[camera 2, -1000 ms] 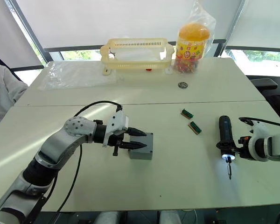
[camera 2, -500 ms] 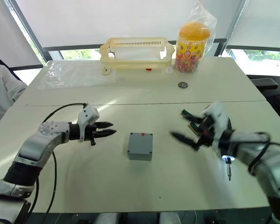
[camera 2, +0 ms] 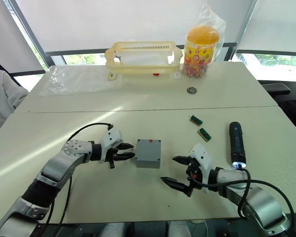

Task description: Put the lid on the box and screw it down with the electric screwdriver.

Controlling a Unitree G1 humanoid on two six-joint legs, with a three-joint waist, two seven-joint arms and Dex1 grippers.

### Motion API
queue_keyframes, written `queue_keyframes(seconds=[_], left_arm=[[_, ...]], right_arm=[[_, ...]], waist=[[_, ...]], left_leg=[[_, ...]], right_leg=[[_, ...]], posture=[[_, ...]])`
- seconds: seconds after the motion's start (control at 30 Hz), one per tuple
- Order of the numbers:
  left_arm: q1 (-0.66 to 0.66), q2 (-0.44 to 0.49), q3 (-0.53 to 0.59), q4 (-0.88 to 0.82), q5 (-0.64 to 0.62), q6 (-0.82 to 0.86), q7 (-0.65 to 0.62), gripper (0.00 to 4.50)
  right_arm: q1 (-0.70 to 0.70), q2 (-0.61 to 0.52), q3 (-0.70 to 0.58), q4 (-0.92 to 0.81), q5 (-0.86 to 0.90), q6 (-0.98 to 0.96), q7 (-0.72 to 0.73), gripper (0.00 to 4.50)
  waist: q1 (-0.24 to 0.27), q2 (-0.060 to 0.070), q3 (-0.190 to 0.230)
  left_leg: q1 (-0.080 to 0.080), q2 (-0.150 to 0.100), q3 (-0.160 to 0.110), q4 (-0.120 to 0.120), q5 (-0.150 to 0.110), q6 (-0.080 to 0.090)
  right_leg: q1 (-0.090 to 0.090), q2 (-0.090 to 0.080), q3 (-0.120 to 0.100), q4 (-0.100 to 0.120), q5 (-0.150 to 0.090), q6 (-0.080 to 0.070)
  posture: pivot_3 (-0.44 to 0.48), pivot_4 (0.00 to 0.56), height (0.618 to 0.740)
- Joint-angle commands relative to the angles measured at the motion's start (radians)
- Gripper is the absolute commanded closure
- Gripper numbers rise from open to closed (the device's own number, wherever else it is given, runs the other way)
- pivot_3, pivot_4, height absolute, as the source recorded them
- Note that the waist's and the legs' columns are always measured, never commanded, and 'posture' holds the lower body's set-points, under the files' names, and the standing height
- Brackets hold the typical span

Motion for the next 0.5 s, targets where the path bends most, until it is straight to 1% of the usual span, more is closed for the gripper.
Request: queue_keyframes(seconds=[0.03, 0.2, 0.37, 0.43, 0.5], left_arm=[[-0.046, -0.011, -0.024, 0.042, 0.040, -0.062, -0.021, 2.75], [-0.108, -0.045, -0.069, 0.161, 0.099, -0.166, -0.048, 2.75], [-0.185, -0.110, -0.082, 0.320, 0.149, -0.276, -0.051, 2.75], [-0.228, -0.144, -0.081, 0.399, 0.171, -0.315, -0.042, 2.75], [-0.251, -0.154, -0.080, 0.450, 0.195, -0.354, -0.039, 2.75]], right_arm=[[-0.028, 0.025, 0.062, -0.027, -0.016, 0.017, 0.010, 0.03], [-0.081, 0.087, 0.111, -0.006, -0.005, 0.068, 0.001, 0.03], [-0.107, 0.136, 0.101, -0.036, 0.048, 0.153, -0.013, 0.03], [-0.103, 0.129, 0.094, -0.058, 0.054, 0.179, -0.017, 0.03], [-0.091, 0.101, 0.076, -0.073, 0.045, 0.183, -0.013, 0.03]], waist=[[0.000, 0.000, 0.000], [0.003, 0.000, 0.000], [0.005, -0.001, -0.001], [0.007, -0.001, -0.001], [0.009, -0.001, -0.001]], left_leg=[[0.000, 0.000, 0.000, 0.000, 0.000, 0.000], [0.000, 0.000, 0.000, 0.000, 0.000, 0.000], [0.000, -0.001, -0.001, 0.002, 0.000, 0.000], [0.000, -0.001, -0.001, 0.002, 0.000, 0.000], [0.000, -0.002, -0.002, 0.002, 0.000, 0.000]], right_leg=[[0.000, 0.000, 0.000, 0.000, 0.000, 0.000], [0.000, 0.000, 0.000, 0.000, 0.000, 0.000], [0.001, 0.000, -0.001, 0.000, 0.000, 0.000], [0.001, 0.000, -0.001, 0.000, 0.000, 0.001], [0.001, -0.001, -0.002, 0.000, 0.001, 0.001]], posture=[[0.000, 0.150, 0.740], [0.000, 0.150, 0.740], [0.000, 0.150, 0.740], [0.000, 0.150, 0.740], [0.000, 0.150, 0.740]])
